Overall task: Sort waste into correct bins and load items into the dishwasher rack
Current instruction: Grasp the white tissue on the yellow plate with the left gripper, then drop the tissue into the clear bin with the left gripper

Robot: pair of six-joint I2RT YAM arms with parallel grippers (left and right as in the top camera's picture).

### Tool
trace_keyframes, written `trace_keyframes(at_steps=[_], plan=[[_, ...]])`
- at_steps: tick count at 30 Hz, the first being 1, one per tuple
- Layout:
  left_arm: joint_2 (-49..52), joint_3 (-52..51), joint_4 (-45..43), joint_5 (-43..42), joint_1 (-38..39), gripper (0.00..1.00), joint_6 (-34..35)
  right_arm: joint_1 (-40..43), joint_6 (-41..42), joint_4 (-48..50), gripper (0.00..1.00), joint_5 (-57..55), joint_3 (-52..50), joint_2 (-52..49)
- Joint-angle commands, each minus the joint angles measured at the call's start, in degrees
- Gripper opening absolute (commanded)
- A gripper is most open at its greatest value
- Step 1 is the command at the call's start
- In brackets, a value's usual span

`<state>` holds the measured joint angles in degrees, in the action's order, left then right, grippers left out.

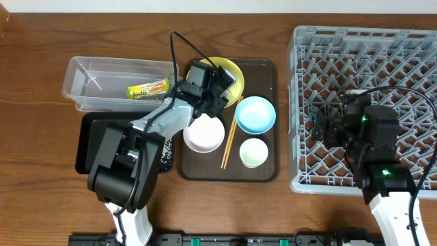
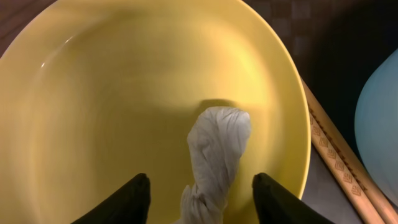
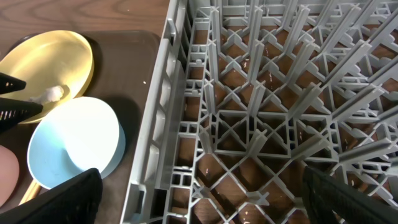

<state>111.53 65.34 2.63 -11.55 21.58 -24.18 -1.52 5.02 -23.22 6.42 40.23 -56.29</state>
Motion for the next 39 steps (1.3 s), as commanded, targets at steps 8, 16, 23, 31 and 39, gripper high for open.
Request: trace_keyframes(at_steps=[8,16,23,31,39], plan=[[1.64,-0.39,-0.15,0.70,-0.02,0.53,-0.63,0.81,0.52,-0.02,0.99,-0.35,0.96,0.02],[2.43,-0.42,0.28,0.72,-0.02,0.54,-0.63,0.81,0.52,-0.04,0.99,-0.37,0.96,0.02],[3.13,-0.39,-0.35,0.74,-0.02,0.45,-0.63,0.81,0.52,-0.04,0.99,-0.35,0.96,0.02],[0.35,0.28,-1.90,0.72,-0.02,0.18,-0.61,0.81,0.52,-0.15,0.99,-0.37,0.96,0.02],[-11.17,0.28,-1.36,2.32,-0.83,0.13,7.80,0.81,0.52,-0.11,0.99,-0.37,0.96,0.02]])
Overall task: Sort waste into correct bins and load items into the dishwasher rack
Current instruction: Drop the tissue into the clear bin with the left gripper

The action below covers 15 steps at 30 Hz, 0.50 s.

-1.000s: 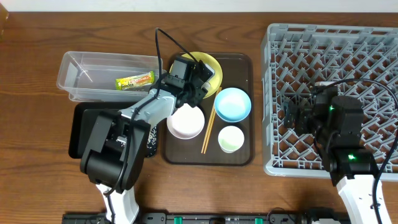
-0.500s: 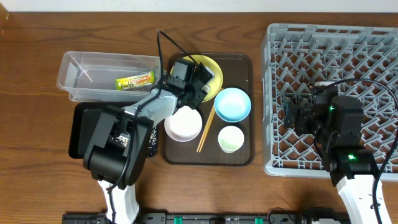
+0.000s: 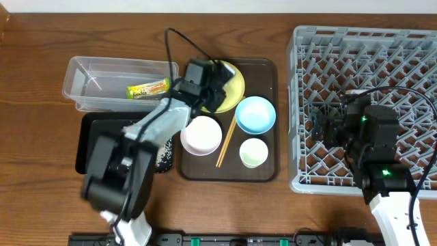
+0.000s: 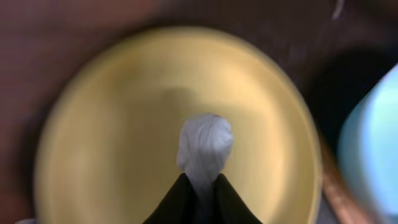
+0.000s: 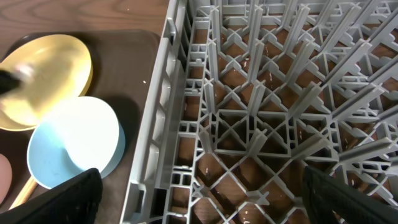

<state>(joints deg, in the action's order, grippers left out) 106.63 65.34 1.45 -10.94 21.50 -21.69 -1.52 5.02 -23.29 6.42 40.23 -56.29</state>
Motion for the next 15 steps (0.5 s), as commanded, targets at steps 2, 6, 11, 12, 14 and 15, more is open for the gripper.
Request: trace_keyframes(at_steps=[2,6,11,12,14,15], plan=[[-9.70,0.28,0.37,3.65,-1.75,0.11,9.01,0.81,0.50,-0.04,0.99,-0.39,0.96,0.02],[-15.82,0.26,4.35,8.44,-5.31,0.09,17.00,0.81,0.52,-0.04,0.99,-0.37,0.96,0.02],[-18.56,0.26,11.82,9.07,-12.28,0.10,26.77,0.81,0.52,0.31,0.99,-0.37,0.96,0.02],[-18.51,0.24,13.05,9.07,-13.79,0.09,28.81,0.81,0.52,0.33,0.99,-0.37,0.96,0.02],[-17.84,0.00,14.84,9.07,-16.94,0.10,33.42,0.81,0.52,0.35,0.99,-0.37,0.96,0.02],[-17.46,-0.22,15.15,9.03,-18.34,0.10,35.43,0.81,0.52,0.35,0.99,-0.37,0.96,0.02]])
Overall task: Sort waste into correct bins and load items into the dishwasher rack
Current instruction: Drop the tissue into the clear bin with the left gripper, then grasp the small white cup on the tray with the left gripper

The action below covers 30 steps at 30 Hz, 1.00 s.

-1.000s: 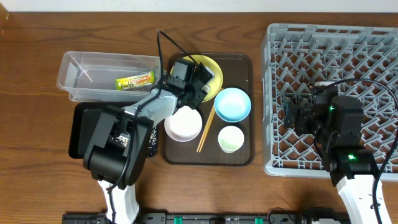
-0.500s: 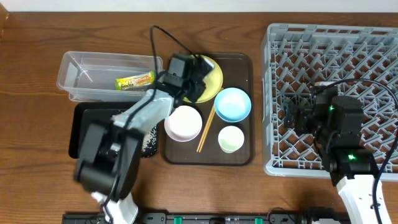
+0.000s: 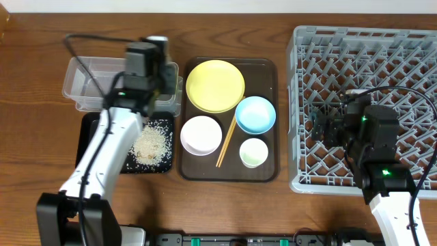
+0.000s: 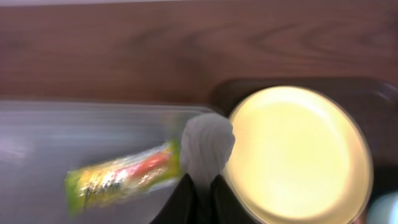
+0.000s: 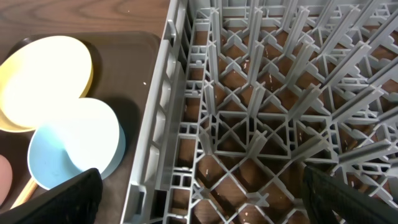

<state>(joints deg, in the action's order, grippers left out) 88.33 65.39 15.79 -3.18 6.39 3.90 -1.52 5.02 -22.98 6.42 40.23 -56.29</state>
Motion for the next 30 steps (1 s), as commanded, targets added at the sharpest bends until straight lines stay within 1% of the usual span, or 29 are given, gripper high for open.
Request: trace_keyframes(at_steps=[1,4,6,8,10,11,12,14,16,19,23,26,30], plan=[[1.31,-0.48,0.98,1.27,-4.70,0.10,11.98,0.81,0.52,0.04,0.99,-0.37,0.96,0.02],[2.89,-0.76,1.07,1.16,-7.43,0.11,15.37,0.81,0.52,0.04,0.99,-0.37,0.96,0.02],[3.41,-0.76,0.37,0.90,-8.33,0.12,15.52,0.81,0.55,0.02,0.99,-0.35,0.96,0.02],[3.41,-0.76,-1.03,0.90,-8.74,0.22,15.50,0.81,0.55,0.02,0.99,-0.35,0.96,0.02],[3.41,-0.76,-2.27,0.87,-8.74,0.26,15.50,0.81,0.55,0.02,0.99,-0.35,0.96,0.02],[3.41,-0.76,-2.45,0.90,-8.74,0.30,15.50,0.81,0.55,0.02,0.99,-0.35,0.96,0.02],[3.41,-0.76,-2.40,0.87,-8.74,0.36,15.52,0.81,0.55,0.02,0.99,-0.35,0.96,0.02],[3.41,-0.76,-2.27,0.87,-8.74,0.45,15.54,0.81,0.55,0.00,0.99,-0.35,0.96,0.02],[3.39,-0.76,-2.16,0.57,-8.68,0.46,16.06,0.81,0.55,0.02,0.99,-0.35,0.96,0.02],[2.99,-0.74,-2.40,-3.23,-8.63,0.59,16.37,0.81,0.52,0.02,0.99,-0.37,0.96,0.02],[1.11,-0.74,-2.32,-8.48,-7.04,0.60,16.26,0.81,0.52,0.02,0.99,-0.37,0.96,0.02],[-0.11,-0.74,-1.70,-13.00,-3.93,0.60,13.20,0.81,0.55,0.02,0.99,-0.35,0.96,0.02],[-0.42,-0.76,4.35,-13.77,3.85,0.60,7.72,0.81,0.52,0.02,0.99,-0.37,0.96,0.02]])
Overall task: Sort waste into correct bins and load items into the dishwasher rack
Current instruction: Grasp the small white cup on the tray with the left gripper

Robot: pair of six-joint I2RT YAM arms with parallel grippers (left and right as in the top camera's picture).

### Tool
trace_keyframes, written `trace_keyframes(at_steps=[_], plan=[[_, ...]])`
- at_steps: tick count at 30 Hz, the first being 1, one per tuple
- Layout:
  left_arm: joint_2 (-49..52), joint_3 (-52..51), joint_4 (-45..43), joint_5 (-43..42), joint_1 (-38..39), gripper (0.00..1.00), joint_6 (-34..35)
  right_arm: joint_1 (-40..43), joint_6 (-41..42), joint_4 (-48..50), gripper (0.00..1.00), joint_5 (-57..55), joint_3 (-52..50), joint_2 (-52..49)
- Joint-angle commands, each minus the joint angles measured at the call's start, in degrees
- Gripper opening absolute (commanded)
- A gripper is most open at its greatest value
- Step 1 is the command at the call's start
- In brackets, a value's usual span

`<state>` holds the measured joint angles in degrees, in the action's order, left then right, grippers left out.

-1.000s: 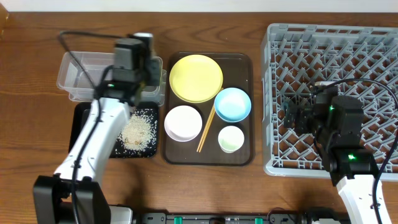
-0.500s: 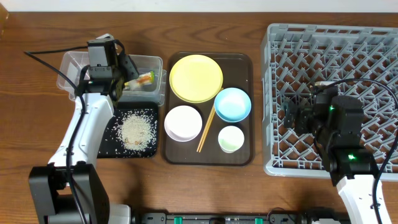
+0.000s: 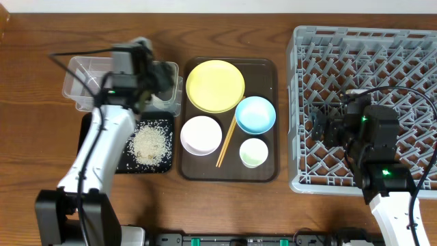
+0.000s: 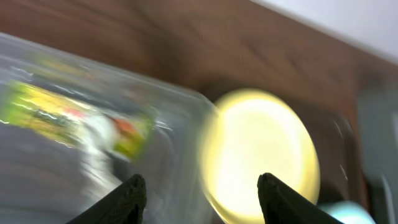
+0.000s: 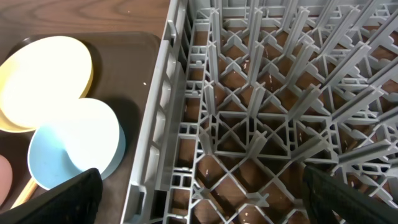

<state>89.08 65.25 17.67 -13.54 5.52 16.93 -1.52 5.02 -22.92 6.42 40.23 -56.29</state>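
My left gripper [image 3: 147,76] hangs over the right end of the clear bin [image 3: 85,76], and in the blurred wrist view it [image 4: 202,202] is open with nothing between its fingers. Below it a pale wad of tissue [image 4: 99,144] lies in the bin [image 4: 168,134] beside a green-and-yellow wrapper [image 4: 53,111]. On the brown tray [image 3: 270,68] are a yellow plate [image 3: 215,85], a blue bowl [image 3: 255,114], a white bowl [image 3: 202,134], a small green cup [image 3: 253,152] and chopsticks [image 3: 227,142]. My right gripper [image 3: 326,127] stands open [image 5: 199,208] over the grey dishwasher rack [image 3: 410,48].
A black tray [image 3: 92,140] holding scattered rice [image 3: 150,142] lies just in front of the clear bin. The rack's upright tines [image 5: 261,93] fill the right side. Bare wooden table [image 3: 41,171] lies to the left and front.
My left gripper was shut on the tissue above the bin's right end; now it is open and the tissue lies in the bin by the wrapper. The right arm has not moved.
My left gripper stood open around the tissue in the yellow plate. Then it was shut on the tissue over the plate, then held it over the clear bin. Now the tissue is in the bin and the plate is bare.
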Motion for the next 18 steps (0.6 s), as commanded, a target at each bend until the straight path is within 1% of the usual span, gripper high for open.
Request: trace_keyframes(at_steps=[1,3,9,14,18], plan=[[-1.05,-0.63,4.48,-3.41,6.73,0.60,-7.13,0.81,0.55,-0.04,0.99,-0.35,0.96,0.02],[-0.96,-0.63,8.98,-3.39,11.04,0.61,-9.68,0.81,0.52,-0.04,0.99,-0.37,0.96,0.02],[-0.94,-0.63,18.27,-3.41,21.81,0.67,-9.79,0.81,0.52,0.00,0.99,-0.37,0.96,0.02],[-0.22,-0.70,19.41,-3.39,28.28,0.70,-9.77,0.81,0.52,-0.04,0.99,-0.37,0.96,0.02],[1.60,-1.16,19.37,-3.39,31.15,0.70,-9.16,0.81,0.55,-0.07,0.99,-0.35,0.96,0.02]])
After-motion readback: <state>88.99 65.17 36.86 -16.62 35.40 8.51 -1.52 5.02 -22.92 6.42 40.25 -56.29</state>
